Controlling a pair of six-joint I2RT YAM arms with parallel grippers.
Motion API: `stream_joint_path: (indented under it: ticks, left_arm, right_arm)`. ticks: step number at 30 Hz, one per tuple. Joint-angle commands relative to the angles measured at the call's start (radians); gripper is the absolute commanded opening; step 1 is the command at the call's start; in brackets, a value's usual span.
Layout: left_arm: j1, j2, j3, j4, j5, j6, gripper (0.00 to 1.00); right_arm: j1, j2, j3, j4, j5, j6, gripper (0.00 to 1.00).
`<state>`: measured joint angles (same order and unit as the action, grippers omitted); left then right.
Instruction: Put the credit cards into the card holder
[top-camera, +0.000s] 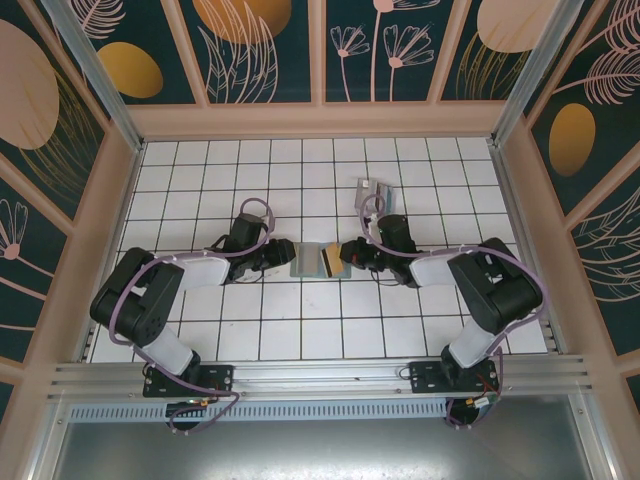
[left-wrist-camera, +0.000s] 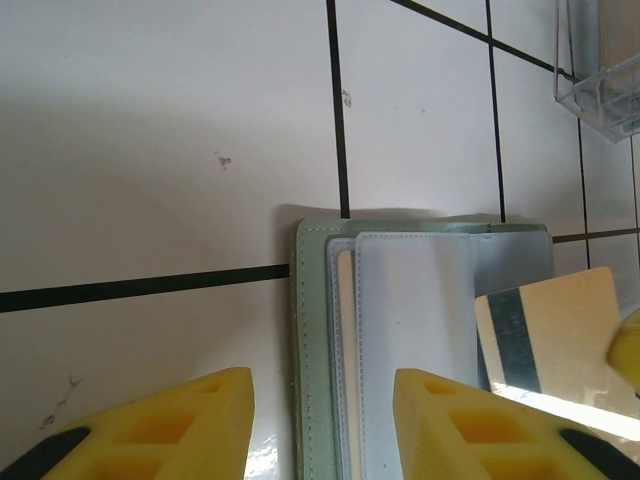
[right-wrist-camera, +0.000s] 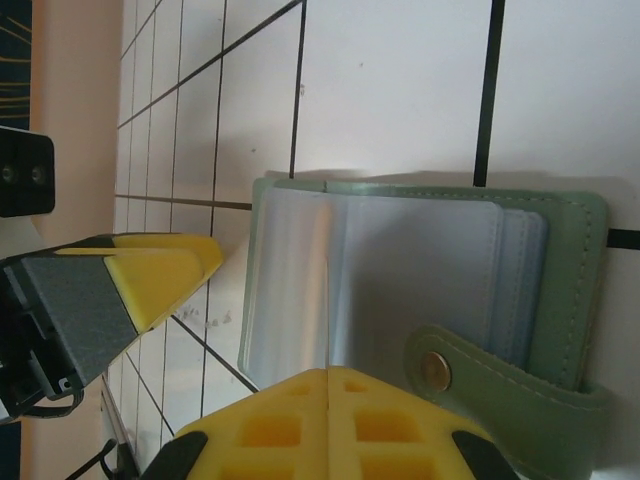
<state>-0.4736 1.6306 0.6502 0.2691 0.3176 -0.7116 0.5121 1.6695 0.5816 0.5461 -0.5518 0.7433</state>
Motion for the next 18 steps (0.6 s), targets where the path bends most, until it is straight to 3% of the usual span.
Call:
stream_joint_path:
  ticks: [1,18]
  left_arm:
    - [-0.003,0.026,-0.003,0.037,0.026,-0.009,0.42]
    - [-0.007,0.061,0.002,0.061,0.008,-0.046,0.40]
  right_arm:
    - [0.014,0.023,-0.006,0.088,-0.036,0.026,0.00]
    - [0.022,0.128,0.001,0.165,-0.017,0.072,0.00]
